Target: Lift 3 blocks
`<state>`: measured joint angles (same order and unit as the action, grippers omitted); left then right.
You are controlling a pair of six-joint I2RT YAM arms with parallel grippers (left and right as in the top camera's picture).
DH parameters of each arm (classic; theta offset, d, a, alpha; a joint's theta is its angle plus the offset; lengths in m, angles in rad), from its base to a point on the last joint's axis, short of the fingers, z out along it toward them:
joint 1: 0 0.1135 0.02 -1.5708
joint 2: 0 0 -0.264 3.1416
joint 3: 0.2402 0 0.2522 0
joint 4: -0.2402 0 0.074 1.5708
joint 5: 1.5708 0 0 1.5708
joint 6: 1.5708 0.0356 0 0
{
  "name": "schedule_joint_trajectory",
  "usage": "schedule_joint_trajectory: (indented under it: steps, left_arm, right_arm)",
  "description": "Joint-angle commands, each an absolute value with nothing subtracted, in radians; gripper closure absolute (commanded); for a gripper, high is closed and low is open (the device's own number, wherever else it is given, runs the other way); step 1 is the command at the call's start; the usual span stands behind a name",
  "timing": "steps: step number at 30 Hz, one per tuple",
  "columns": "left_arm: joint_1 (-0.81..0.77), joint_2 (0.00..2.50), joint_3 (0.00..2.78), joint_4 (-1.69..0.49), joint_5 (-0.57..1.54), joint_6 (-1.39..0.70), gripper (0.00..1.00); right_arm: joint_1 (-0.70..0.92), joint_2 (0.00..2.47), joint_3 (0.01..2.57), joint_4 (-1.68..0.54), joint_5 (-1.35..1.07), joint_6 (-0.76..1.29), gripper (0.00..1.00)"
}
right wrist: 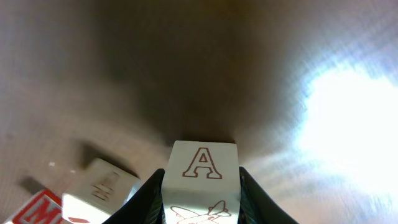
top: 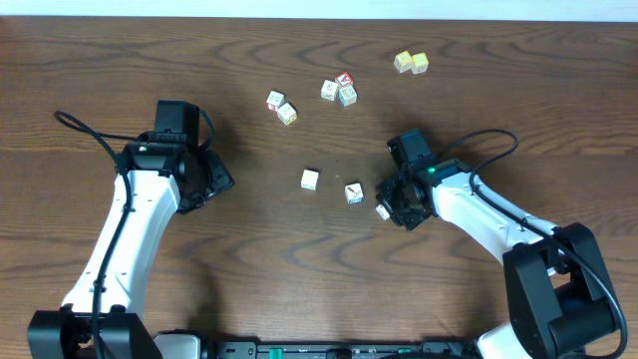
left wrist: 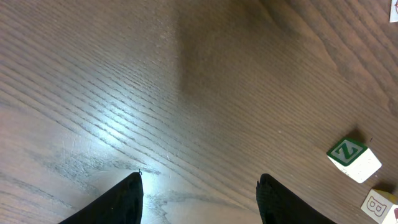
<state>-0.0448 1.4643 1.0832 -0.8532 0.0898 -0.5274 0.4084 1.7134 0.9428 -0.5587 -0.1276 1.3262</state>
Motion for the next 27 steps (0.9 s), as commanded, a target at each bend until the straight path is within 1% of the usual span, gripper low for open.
schedule_joint_trajectory:
  steps: [1,2,3,5,8,10,13,17,22,25,26,27]
  left_arm:
    - [-0.040,1.463,1.094,-0.857,0.073,-0.532,0.41]
    - [-0.040,1.463,1.094,-0.858,0.073,-0.532,0.41]
    - [-0.040,1.463,1.094,-0.859,0.073,-0.532,0.41]
    - [-0.040,1.463,1.094,-0.860,0.073,-0.532,0.41]
    - [-0.040,1.463,1.094,-0.860,0.073,-0.532,0.41]
    - [-0.041,1.463,1.094,-0.860,0.073,-0.532,0.41]
    - [-0.040,1.463,1.094,-0.859,0.073,-0.533,0.41]
    - [-0.041,1.463,1.094,-0.859,0.073,-0.533,0.41]
    - [-0.040,1.463,1.094,-0.859,0.073,-0.533,0.41]
    - [-0.040,1.463,1.094,-0.859,0.073,-0.533,0.41]
    - [-0.041,1.463,1.094,-0.859,0.073,-0.533,0.41]
    - [-0.041,1.463,1.094,-0.859,0.073,-0.533,0.41]
  right_arm:
    - [0.410,1.721,0.937,-0.496,-0.003,1.109,0.80]
    - [0.409,1.721,0.937,-0.475,0.000,1.049,0.83]
    - [0.406,1.721,0.938,-0.448,-0.001,0.970,0.82]
    - [0.400,1.720,0.940,-0.422,0.007,0.839,0.77]
    - [0.388,1.720,0.944,-0.423,0.035,0.702,0.74]
    - [0.380,1.720,0.946,-0.435,0.034,0.624,0.75]
    - [0.370,1.720,0.947,-0.466,0.037,0.552,0.75]
    - [0.362,1.720,0.947,-0.498,0.049,0.508,0.71]
    - [0.361,1.720,0.947,-0.506,0.032,0.476,0.69]
    - [0.361,1.720,0.947,-0.508,0.028,0.451,0.60]
    - [0.361,1.720,0.947,-0.509,0.029,0.424,0.51]
    - [0.361,1.720,0.947,-0.510,0.029,0.419,0.48]
